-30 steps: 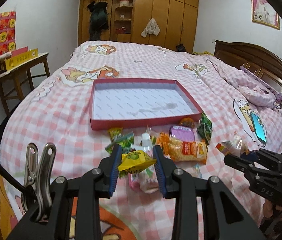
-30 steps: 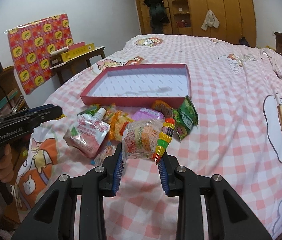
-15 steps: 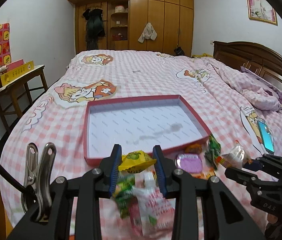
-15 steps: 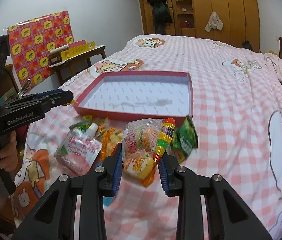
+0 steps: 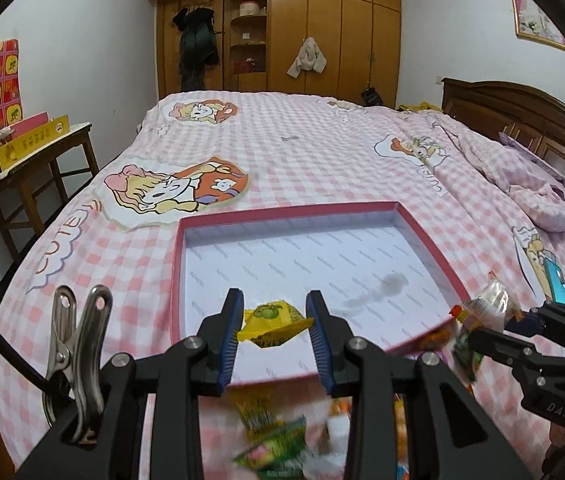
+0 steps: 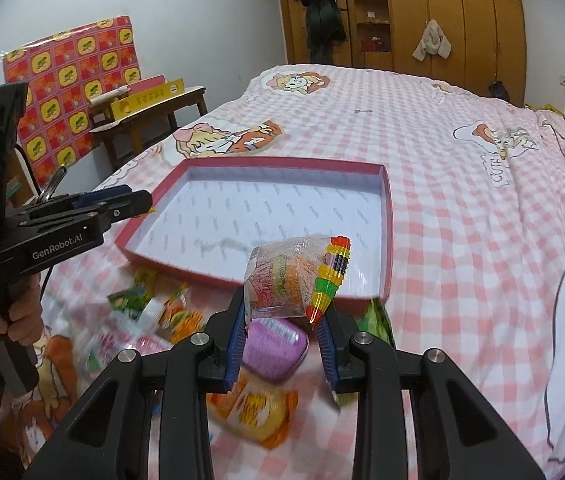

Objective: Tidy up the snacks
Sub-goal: 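Carry the rainbow-ended candy into the box with the right tool while the left carries the yellow candy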

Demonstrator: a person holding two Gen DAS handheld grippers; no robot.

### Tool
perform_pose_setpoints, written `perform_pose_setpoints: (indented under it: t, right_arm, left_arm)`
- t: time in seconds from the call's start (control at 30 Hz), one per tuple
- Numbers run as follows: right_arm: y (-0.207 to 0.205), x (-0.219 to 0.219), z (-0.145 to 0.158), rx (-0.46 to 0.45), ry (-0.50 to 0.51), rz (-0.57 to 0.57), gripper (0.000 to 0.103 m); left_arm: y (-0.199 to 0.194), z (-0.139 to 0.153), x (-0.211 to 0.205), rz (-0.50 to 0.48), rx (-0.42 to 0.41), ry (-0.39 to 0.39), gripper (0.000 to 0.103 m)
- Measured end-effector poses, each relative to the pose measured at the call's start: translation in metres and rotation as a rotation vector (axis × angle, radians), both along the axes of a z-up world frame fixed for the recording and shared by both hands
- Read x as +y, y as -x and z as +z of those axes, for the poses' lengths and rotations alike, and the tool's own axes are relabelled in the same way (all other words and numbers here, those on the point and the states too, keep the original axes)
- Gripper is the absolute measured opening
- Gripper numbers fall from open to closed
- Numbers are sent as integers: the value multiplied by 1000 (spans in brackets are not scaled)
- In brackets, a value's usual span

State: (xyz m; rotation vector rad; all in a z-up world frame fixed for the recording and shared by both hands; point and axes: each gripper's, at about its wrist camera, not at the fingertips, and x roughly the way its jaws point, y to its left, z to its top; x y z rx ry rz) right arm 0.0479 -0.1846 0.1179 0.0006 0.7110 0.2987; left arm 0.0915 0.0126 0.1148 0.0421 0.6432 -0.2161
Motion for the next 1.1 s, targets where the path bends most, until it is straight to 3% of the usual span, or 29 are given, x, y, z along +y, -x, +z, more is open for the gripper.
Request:
perform_pose_setpoints:
  t: [0.27,0.6,1.1]
  right_arm:
    - [-48,-3,-1,31,-41,-2,33]
    - [-104,-3,-10,71,-101,0,33]
    - [-131,-2,-36,119,-85,-27,33]
  left_arm:
    - [-44,-12,0,17,49,26,34]
    - [-88,-26,-9,22,72,-13,34]
    - [-118,-52,-3,38,133,11,34]
